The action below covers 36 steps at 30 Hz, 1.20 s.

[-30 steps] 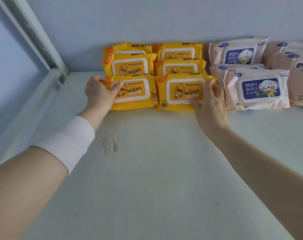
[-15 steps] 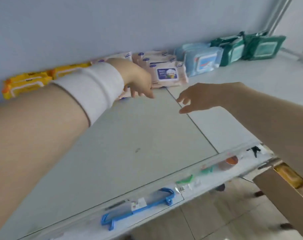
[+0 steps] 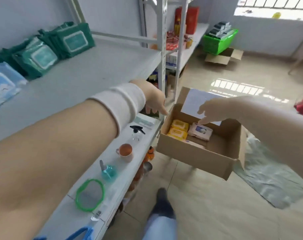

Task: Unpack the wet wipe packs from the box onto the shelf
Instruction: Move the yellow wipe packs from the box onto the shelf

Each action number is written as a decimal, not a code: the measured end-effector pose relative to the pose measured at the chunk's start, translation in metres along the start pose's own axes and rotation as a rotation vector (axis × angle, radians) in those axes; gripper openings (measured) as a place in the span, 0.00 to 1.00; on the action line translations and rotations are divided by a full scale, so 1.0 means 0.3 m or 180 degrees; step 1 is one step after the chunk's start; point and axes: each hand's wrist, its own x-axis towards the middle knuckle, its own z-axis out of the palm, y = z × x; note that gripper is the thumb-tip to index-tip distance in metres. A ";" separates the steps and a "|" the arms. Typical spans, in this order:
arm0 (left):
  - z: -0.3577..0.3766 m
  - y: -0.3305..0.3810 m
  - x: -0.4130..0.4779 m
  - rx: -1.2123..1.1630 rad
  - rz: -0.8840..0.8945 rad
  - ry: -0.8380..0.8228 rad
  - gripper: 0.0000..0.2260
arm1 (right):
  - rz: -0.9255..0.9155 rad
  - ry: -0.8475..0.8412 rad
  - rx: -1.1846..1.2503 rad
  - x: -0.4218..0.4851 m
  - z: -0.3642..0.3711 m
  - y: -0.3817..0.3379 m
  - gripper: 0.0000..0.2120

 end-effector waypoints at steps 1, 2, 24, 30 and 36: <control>-0.022 0.046 0.091 0.0106 0.0074 -0.0031 0.24 | 0.0107 -0.0059 0.0078 0.039 0.021 0.075 0.27; -0.043 0.085 0.190 0.0205 0.0158 -0.0057 0.24 | 0.0206 -0.0111 0.0150 0.083 0.040 0.144 0.27; 0.058 0.202 1.397 -0.0055 0.0084 -0.1425 0.26 | 0.0603 -0.1793 0.2476 0.857 0.594 0.564 0.24; 0.332 0.168 1.870 -0.1106 -0.0423 -0.1016 0.32 | 0.0626 -0.1623 0.3454 1.253 0.857 0.419 0.30; 0.593 0.153 2.420 -0.1599 -0.1047 -0.0822 0.32 | 0.1053 -0.1431 0.3765 1.735 1.185 0.335 0.30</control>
